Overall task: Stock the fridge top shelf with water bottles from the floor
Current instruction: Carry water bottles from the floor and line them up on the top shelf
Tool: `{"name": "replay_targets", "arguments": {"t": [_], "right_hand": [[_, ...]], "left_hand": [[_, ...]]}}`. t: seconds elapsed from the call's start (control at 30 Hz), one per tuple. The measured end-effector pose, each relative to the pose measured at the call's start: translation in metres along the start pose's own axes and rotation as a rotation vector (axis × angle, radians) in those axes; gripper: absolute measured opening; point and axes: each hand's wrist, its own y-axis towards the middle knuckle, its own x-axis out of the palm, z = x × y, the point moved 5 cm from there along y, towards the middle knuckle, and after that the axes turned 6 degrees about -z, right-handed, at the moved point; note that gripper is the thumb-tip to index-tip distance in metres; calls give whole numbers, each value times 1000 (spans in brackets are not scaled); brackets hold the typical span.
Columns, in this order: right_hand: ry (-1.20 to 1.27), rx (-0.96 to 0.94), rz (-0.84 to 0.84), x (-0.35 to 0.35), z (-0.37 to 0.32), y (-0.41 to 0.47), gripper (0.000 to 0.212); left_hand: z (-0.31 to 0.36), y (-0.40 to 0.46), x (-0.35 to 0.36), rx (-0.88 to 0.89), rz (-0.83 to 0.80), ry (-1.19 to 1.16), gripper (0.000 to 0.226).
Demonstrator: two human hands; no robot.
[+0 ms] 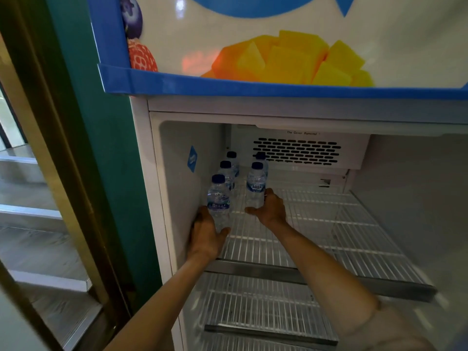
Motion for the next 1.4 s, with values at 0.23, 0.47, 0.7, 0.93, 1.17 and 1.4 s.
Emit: {"name": "replay_targets", "arguments": {"t": [0.23, 0.47, 0.7, 0.93, 1.17, 1.4], "right_hand": [[113, -43, -16, 1, 4, -4, 92], [189, -304, 338, -30, -22, -35, 54], [266, -503, 237, -33, -63, -57, 17], [262, -250, -393, 16, -76, -66, 64], [254, -216, -500, 34, -70, -66, 43], [269, -186, -328, 39, -69, -70, 65]], "left_hand": [[2, -1, 0, -17, -17, 15, 66], [0, -2, 0, -53, -26, 48, 65], [0, -2, -1, -117, -87, 55, 64], [2, -12, -4, -171, -126, 175, 51], [2, -40, -11, -15, -108, 407, 40], [5, -62, -10, 132, -36, 474, 43]]}}
